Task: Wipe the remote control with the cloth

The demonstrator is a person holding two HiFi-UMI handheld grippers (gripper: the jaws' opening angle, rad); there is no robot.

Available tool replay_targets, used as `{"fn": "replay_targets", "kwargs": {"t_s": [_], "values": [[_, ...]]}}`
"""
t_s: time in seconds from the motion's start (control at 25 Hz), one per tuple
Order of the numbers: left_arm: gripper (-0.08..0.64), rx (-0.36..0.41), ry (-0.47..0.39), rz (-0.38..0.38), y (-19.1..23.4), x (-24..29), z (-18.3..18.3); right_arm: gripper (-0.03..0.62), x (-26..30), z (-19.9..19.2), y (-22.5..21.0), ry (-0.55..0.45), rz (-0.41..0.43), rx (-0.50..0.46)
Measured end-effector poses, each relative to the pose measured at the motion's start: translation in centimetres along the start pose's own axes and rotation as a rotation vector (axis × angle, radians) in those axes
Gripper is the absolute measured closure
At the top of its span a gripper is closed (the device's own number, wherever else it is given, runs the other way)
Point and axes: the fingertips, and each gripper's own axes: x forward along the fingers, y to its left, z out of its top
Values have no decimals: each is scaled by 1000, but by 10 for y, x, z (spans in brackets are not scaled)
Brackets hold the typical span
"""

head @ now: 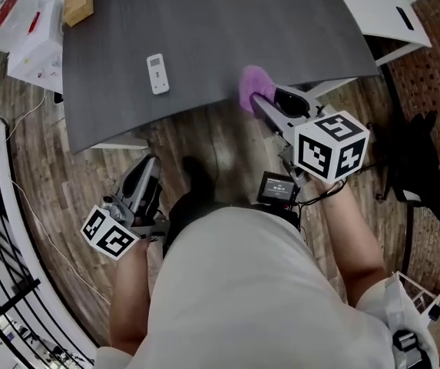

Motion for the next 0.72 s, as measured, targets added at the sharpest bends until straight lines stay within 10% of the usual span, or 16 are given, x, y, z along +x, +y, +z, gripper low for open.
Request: {"fn": "replay_targets", "kwargs": {"t_s": [0.72], "values": [[538,-12,-85,-9,-152,-59,-94,468,-191,-73,34,-126,121,194]]}}
